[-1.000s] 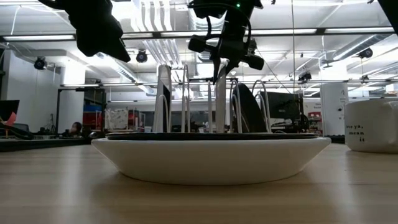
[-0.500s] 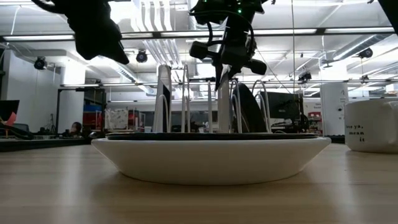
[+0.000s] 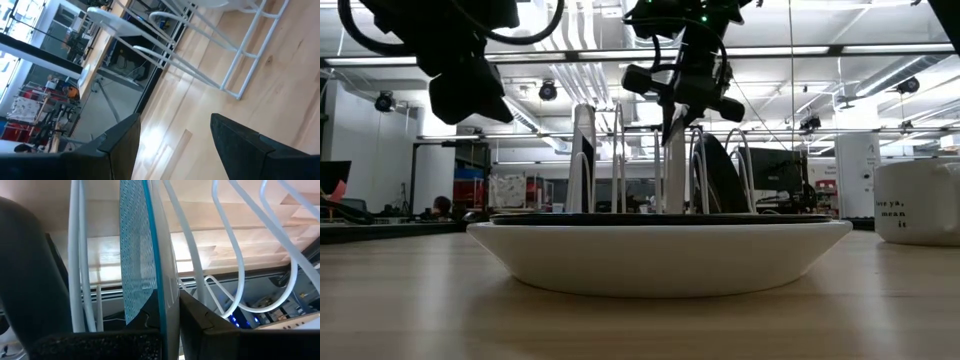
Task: Sort dishes
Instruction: Put the blue plate in the dish rack
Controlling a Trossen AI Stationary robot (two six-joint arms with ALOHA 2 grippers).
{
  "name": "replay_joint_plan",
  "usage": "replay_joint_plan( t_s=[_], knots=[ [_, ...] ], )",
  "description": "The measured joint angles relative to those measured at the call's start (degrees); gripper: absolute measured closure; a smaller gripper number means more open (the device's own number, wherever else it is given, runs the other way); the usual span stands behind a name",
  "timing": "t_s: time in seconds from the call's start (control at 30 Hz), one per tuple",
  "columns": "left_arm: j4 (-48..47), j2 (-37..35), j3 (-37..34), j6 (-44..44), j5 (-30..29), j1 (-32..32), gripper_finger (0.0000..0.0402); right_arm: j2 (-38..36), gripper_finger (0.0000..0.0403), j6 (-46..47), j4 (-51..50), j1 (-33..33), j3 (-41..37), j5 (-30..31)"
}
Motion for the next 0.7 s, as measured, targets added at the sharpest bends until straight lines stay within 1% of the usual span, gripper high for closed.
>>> replay_joint_plan(
  t_s=[0.13, 0.47, 0.57, 0.7],
  knots=[
    [-0.9, 0.0, -0.6, -1.8, 0.0, 0.0, 0.0171, 0.0, 0.0384, 0.0, 0.2, 0.0, 0.0, -0.2],
    [-1.0, 0.0, -0.6, -2.2, 0.0, 0.0, 0.0171, 0.0, 0.0384, 0.1, 0.2, 0.0, 0.0, -0.2],
    [-1.0, 0.0, -0.6, -2.3, 0.0, 0.0, 0.0171, 0.0, 0.0374, 0.2, 0.2, 0.0, 0.0, -0.2],
    [-1.3, 0.0, -0.6, -3.1, 0.0, 0.0, 0.0171, 0.0, 0.0345, 0.2, 0.9, 0.0, 0.0, -0.2]
  ],
)
